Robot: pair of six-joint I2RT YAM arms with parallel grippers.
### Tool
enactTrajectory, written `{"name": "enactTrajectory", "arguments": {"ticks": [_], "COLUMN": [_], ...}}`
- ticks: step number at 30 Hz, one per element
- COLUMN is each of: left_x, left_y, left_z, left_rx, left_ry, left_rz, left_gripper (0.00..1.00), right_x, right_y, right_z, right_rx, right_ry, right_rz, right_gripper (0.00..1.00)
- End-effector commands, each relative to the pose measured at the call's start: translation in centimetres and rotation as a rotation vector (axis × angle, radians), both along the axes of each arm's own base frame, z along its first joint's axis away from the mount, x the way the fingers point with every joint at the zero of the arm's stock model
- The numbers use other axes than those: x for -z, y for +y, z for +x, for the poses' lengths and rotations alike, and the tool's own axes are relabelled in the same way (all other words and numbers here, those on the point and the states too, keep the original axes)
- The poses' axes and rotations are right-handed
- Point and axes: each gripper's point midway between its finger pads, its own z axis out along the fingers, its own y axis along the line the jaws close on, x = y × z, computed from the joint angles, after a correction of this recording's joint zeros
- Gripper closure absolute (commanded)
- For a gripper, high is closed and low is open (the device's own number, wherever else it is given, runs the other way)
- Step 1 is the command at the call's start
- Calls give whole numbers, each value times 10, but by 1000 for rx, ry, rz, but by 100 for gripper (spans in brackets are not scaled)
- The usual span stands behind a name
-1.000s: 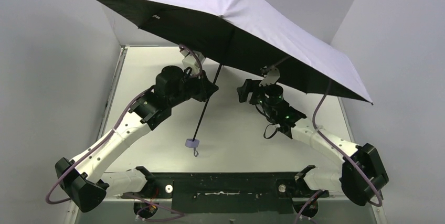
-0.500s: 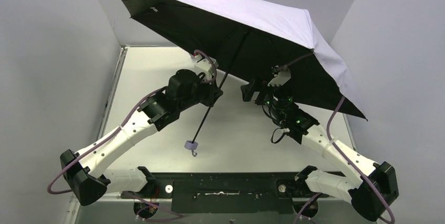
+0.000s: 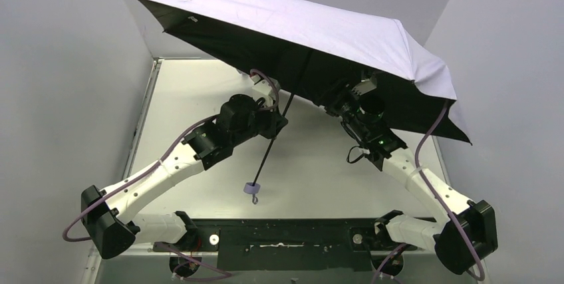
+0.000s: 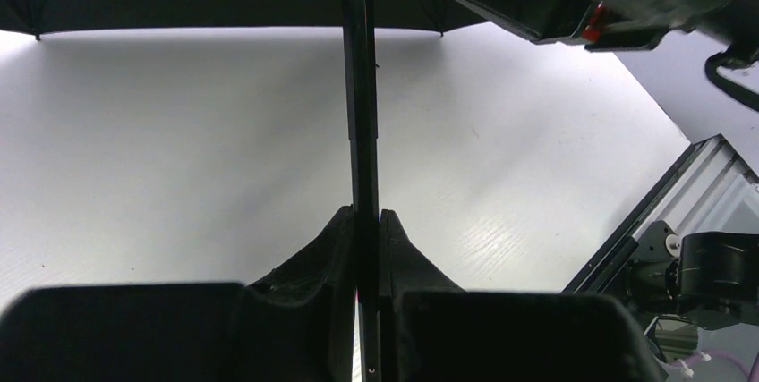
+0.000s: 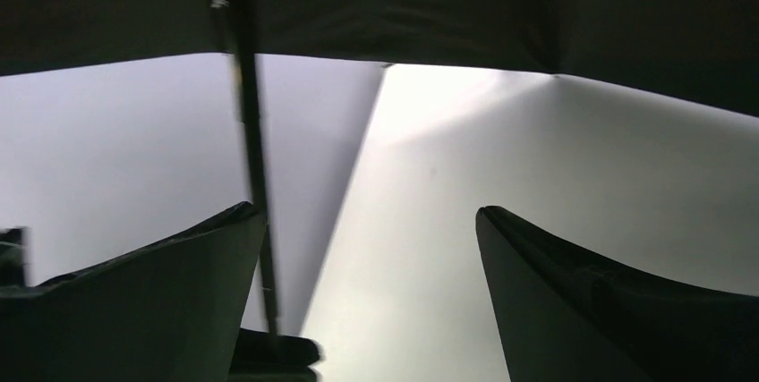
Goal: Put away the umbrella
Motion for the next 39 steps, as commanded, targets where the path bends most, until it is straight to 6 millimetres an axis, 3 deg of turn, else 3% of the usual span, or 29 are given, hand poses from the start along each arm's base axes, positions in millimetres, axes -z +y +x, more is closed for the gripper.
{"name": "enactTrajectory", "arguments": {"ticks": [1, 8, 14, 25, 32, 39], "left_x": [5, 13, 17, 19, 22, 23], "left_y": [-4, -8, -13, -12, -13, -13], "left_z": [-1, -3, -6, -9, -12, -12], "left_rx": [15, 26, 40, 44, 56, 56], "left_ry": [-13, -3, 2, 4, 13, 14], "left_rz": [18, 29, 42, 53, 57, 61], "left_gripper": [100, 100, 100, 100, 100, 100], "right_x": [-105, -125, -136, -154, -170, -173], "right_y": [7, 9, 1, -13, -18, -25], "right_z": [-6, 14, 44, 77, 86, 91], "right_rx": [-64, -38, 33, 70, 72, 83], "right_ry": [-230, -228, -229, -263, -292, -301], "right_rz": [216, 226, 254, 292, 320, 316], "right_gripper": [8, 8, 11, 20, 27, 42]}}
